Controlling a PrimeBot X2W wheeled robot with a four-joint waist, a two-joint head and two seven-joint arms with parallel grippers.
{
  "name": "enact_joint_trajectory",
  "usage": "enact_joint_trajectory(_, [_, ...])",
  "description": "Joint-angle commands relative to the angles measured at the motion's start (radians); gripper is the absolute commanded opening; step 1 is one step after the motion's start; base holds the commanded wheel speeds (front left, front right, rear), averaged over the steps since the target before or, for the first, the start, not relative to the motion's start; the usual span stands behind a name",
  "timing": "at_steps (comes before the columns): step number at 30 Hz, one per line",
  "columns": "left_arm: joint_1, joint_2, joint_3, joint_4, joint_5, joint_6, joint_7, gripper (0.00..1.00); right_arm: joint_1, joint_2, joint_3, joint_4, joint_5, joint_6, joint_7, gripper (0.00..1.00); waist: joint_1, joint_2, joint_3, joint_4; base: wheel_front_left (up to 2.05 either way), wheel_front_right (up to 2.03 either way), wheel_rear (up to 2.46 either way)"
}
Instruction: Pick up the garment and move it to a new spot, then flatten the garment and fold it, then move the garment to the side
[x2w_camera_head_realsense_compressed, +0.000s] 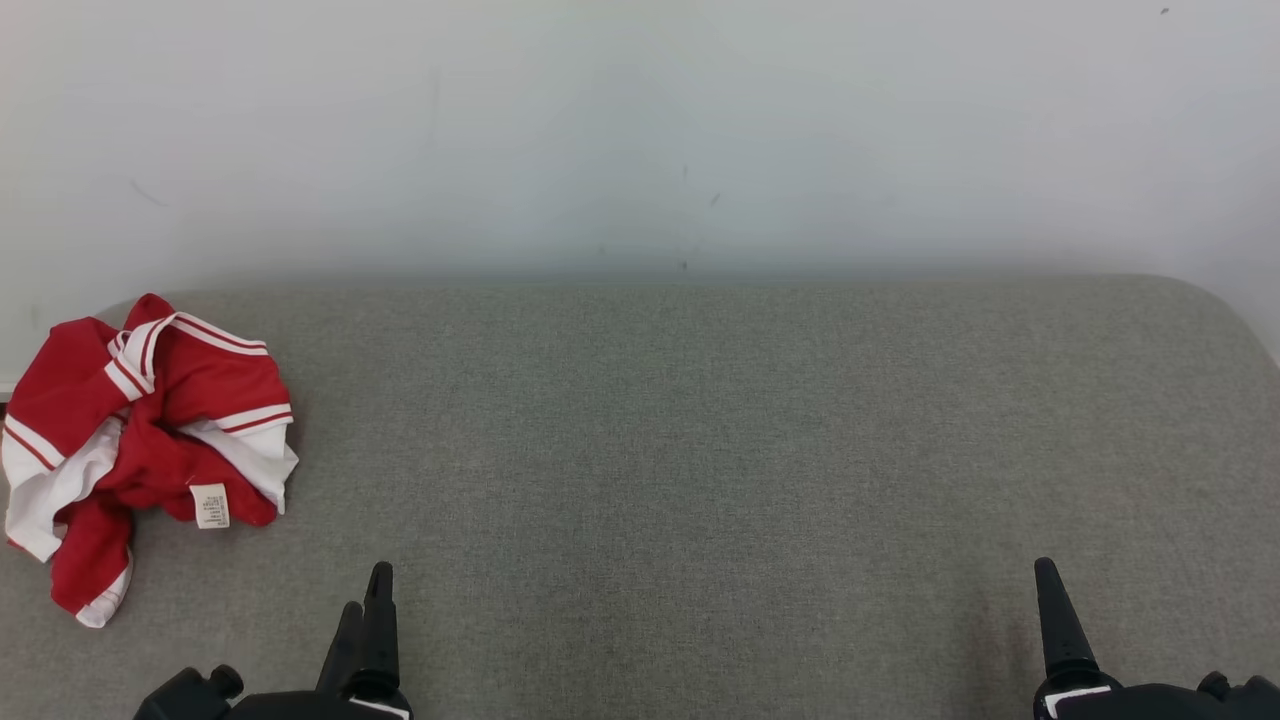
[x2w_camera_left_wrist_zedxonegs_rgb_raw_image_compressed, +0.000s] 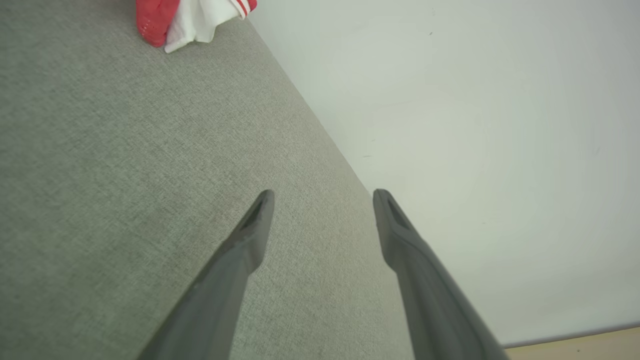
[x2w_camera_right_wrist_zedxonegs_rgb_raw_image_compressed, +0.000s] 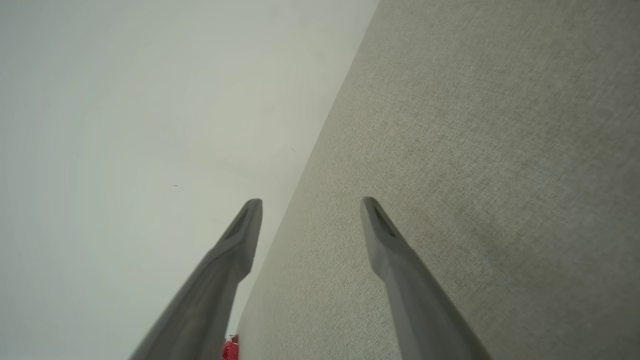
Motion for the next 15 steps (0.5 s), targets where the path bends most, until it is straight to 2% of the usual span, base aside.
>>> enact_joint_trajectory(1, [-0.008, 0.003, -0.001, -0.021, 0.023, 0.000, -0.007, 1.00, -0.024, -0.008, 0.003, -0.011, -0.018, -0.001, -0.008, 1.00, 0.0000, 0.0000, 0.000, 0.000, 0.00, 0.00, 0.00])
enact_joint_trajectory(15, [0.022, 0.007, -0.014, -0.075, 0.346, 0.031, -0.049, 1.00, -0.038, -0.009, 0.042, 0.034, -0.275, -0.001, -0.058, 1.00, 0.0000, 0.0000, -0.011, 0.002, 0.00, 0.00, 0.00])
